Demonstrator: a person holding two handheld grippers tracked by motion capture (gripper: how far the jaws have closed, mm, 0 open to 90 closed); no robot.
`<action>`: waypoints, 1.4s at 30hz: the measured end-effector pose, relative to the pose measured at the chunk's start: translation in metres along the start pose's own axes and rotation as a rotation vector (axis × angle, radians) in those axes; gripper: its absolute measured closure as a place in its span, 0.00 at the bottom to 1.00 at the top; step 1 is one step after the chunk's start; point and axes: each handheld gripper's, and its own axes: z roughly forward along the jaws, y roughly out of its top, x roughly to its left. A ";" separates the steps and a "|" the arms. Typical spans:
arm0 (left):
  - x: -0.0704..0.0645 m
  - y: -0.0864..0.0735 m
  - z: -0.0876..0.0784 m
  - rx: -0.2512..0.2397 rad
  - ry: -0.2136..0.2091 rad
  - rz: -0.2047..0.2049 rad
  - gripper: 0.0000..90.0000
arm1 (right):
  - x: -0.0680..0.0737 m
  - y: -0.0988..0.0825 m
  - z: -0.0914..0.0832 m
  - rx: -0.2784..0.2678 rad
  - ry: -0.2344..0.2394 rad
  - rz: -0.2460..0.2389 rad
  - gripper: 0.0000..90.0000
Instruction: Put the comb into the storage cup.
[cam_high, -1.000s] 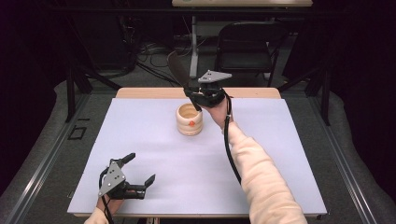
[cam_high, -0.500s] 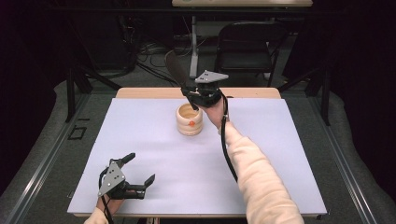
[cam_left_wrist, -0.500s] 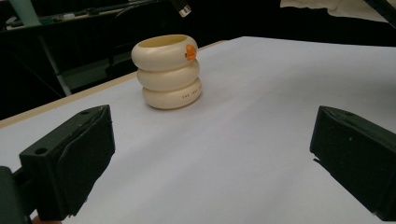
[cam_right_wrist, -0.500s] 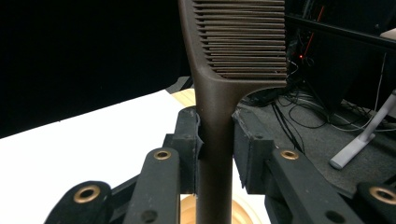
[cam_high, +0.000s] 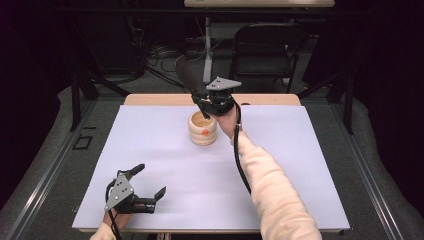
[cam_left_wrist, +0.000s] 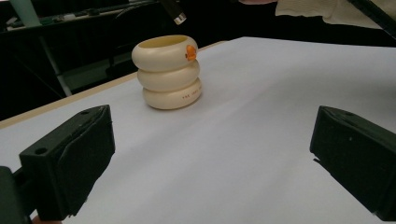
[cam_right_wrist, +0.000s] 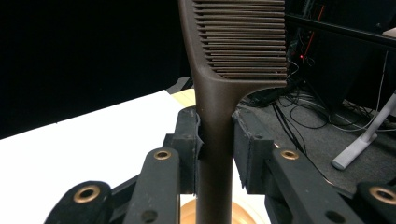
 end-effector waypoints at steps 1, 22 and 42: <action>0.000 0.000 0.000 0.000 0.000 0.001 0.00 | 0.000 0.000 0.001 -0.002 0.000 -0.002 0.80; 0.000 0.000 0.000 -0.001 0.000 0.001 0.00 | -0.001 -0.008 0.010 -0.002 0.000 0.006 0.80; 0.000 0.000 -0.001 -0.001 -0.001 0.002 0.00 | -0.002 -0.020 0.018 0.030 0.003 0.014 0.80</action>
